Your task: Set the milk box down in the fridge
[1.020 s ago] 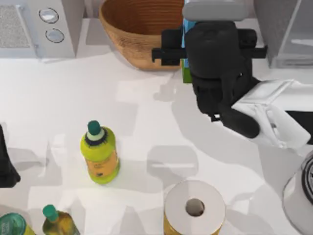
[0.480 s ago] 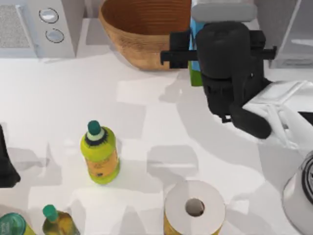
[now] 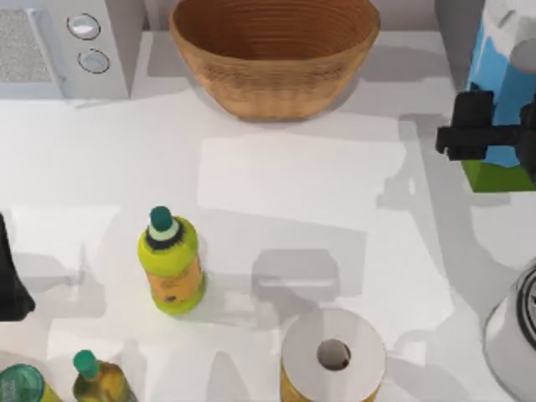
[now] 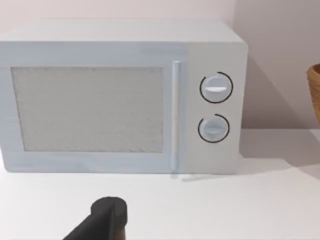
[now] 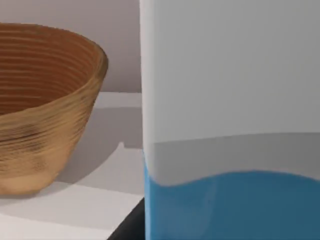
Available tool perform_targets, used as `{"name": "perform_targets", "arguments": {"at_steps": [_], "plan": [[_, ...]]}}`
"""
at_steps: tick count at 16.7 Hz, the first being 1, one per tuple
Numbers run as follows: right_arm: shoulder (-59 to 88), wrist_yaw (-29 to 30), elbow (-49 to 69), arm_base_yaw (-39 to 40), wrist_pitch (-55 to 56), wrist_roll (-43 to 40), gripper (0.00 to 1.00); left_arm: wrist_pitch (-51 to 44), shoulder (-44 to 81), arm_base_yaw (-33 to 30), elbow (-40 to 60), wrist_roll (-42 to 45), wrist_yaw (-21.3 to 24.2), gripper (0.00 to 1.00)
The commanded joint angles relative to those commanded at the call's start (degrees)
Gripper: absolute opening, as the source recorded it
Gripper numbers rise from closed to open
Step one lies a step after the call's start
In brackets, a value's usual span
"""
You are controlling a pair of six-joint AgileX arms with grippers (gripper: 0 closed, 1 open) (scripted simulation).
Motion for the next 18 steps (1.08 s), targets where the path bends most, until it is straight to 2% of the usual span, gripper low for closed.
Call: {"name": "perform_targets", "arguments": {"at_steps": [6, 9, 13, 18], "plan": [[-39.93, -14.39, -20.33, -13.81, -7.9, -3.53, 0.0, 0.0, 0.0, 0.0, 0.0, 0.0, 0.0, 1.0], [-54.79, -20.87, -28.69, -20.48, -10.38, -5.52, 0.0, 0.0, 0.0, 0.0, 0.0, 0.0, 0.0, 1.0], [-66.32, -26.49, -35.76, -26.9, -11.87, -7.68, 0.0, 0.0, 0.0, 0.0, 0.0, 0.0, 0.0, 1.0], [-68.62, -27.68, -37.3, -28.35, -12.08, -8.22, 0.0, 0.0, 0.0, 0.0, 0.0, 0.0, 0.0, 1.0]]}}
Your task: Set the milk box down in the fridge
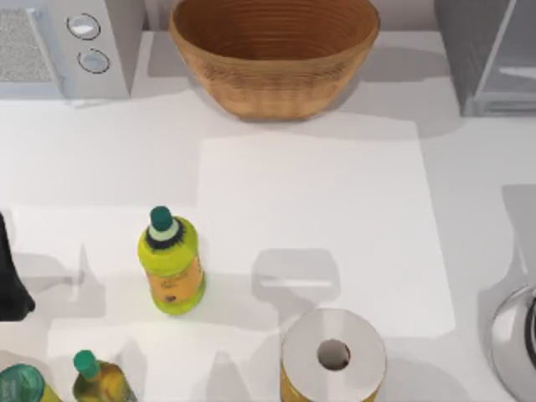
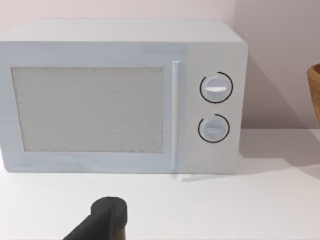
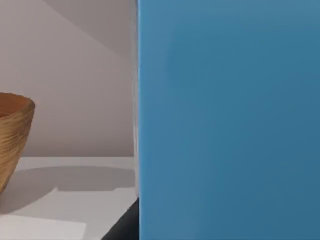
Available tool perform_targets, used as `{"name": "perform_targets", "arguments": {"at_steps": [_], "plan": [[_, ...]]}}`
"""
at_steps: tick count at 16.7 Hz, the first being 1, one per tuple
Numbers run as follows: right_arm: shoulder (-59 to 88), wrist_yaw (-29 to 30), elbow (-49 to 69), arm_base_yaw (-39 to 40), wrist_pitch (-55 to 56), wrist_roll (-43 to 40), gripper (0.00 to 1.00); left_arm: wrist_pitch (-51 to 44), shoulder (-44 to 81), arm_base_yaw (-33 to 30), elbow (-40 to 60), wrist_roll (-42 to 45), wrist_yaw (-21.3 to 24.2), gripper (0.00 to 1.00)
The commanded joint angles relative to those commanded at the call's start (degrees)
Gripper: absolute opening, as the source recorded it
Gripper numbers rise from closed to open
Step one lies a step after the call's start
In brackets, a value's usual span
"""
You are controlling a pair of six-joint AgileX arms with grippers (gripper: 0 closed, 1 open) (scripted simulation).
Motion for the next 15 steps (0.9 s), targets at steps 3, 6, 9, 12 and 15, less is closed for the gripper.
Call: {"name": "perform_targets", "arguments": {"at_steps": [3, 6, 9, 12, 15], "plan": [[-0.61, 0.4, 2.33, 0.12, 0.38, 0.26, 0.0, 0.0, 0.0, 0.0, 0.0, 0.0, 0.0, 1.0], [2.9, -0.53, 3.93, -0.49, 3.2, 0.37, 0.0, 0.0, 0.0, 0.0, 0.0, 0.0, 0.0, 1.0], [11.93, -2.41, 7.77, -2.06, 9.7, 0.51, 0.0, 0.0, 0.0, 0.0, 0.0, 0.0, 0.0, 1.0], [26.46, -4.68, 13.11, -4.33, 18.5, 0.71, 0.0, 0.0, 0.0, 0.0, 0.0, 0.0, 0.0, 1.0], [45.72, -6.96, 19.12, -6.74, 28.14, 1.02, 0.0, 0.0, 0.0, 0.0, 0.0, 0.0, 0.0, 1.0]]}}
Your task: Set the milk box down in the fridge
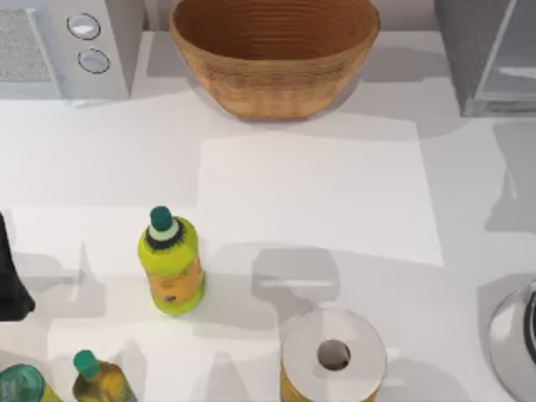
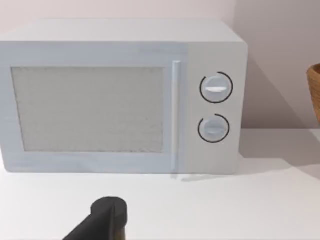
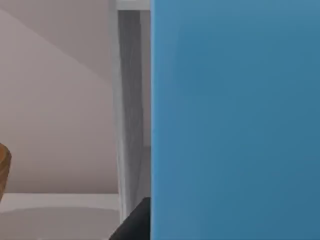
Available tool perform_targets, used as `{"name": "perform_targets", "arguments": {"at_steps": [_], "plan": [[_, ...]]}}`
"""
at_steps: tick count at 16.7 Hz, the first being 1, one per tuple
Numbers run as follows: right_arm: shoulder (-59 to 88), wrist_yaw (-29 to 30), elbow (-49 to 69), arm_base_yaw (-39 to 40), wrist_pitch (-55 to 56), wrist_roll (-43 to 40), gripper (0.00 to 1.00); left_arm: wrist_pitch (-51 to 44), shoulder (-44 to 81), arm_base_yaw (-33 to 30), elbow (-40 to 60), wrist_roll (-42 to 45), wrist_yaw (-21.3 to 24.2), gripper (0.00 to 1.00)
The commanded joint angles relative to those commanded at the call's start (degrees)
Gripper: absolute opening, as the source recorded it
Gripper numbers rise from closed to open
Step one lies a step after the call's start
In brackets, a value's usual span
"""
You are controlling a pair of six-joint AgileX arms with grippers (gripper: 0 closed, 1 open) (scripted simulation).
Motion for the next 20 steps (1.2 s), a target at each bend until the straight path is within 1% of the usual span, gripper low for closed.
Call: {"name": "perform_targets", "arguments": {"at_steps": [6, 10, 14, 17, 20], "plan": [[41.9, -4.02, 12.77, -3.88, 18.11, 0.67, 0.0, 0.0, 0.0, 0.0, 0.0, 0.0, 0.0, 1.0], [62.74, -6.08, 22.75, -6.14, 29.0, 0.92, 0.0, 0.0, 0.0, 0.0, 0.0, 0.0, 0.0, 1.0], [74.01, -7.22, 31.88, -8.29, 38.37, 0.95, 0.0, 0.0, 0.0, 0.0, 0.0, 0.0, 0.0, 1.0], [76.52, -7.42, 35.7, -9.3, 42.39, 0.93, 0.0, 0.0, 0.0, 0.0, 0.0, 0.0, 0.0, 1.0], [76.66, -7.43, 36.03, -9.39, 42.76, 0.93, 0.0, 0.0, 0.0, 0.0, 0.0, 0.0, 0.0, 1.0]]}}
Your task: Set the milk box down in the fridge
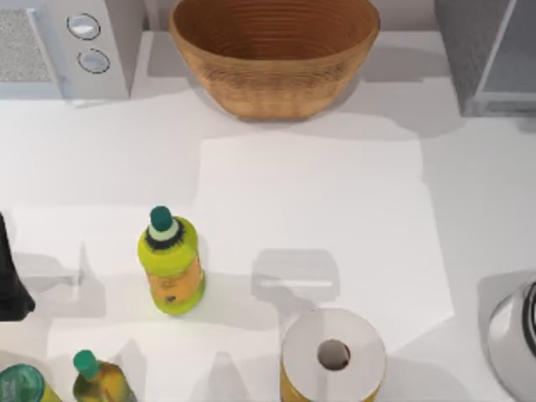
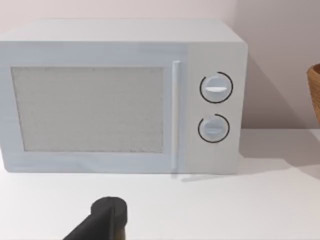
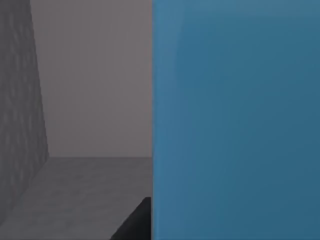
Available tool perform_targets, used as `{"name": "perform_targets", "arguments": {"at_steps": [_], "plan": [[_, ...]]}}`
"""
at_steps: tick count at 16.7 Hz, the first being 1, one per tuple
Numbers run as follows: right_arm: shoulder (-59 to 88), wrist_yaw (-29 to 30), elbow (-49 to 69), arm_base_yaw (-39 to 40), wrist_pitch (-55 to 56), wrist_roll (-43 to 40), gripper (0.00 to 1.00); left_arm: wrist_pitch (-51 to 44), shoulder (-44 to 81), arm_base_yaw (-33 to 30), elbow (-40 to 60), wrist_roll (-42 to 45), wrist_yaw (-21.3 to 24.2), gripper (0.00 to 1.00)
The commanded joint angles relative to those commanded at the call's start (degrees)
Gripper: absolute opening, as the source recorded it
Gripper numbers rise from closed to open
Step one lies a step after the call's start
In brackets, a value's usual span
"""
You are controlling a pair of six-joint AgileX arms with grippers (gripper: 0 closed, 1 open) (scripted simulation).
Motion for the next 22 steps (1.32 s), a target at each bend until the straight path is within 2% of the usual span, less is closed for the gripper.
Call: {"name": "perform_targets", "arguments": {"at_steps": [6, 17, 22], "plan": [[2.54, 0.33, 3.12, 0.66, -2.53, -0.08, 0.0, 0.0, 0.0, 0.0, 0.0, 0.0, 0.0, 1.0], [14.66, 2.76, 32.23, 3.28, -18.54, -0.23, 0.0, 0.0, 0.0, 0.0, 0.0, 0.0, 0.0, 1.0], [15.39, 3.51, 35.98, 3.61, -20.93, -0.28, 0.0, 0.0, 0.0, 0.0, 0.0, 0.0, 0.0, 1.0]]}}
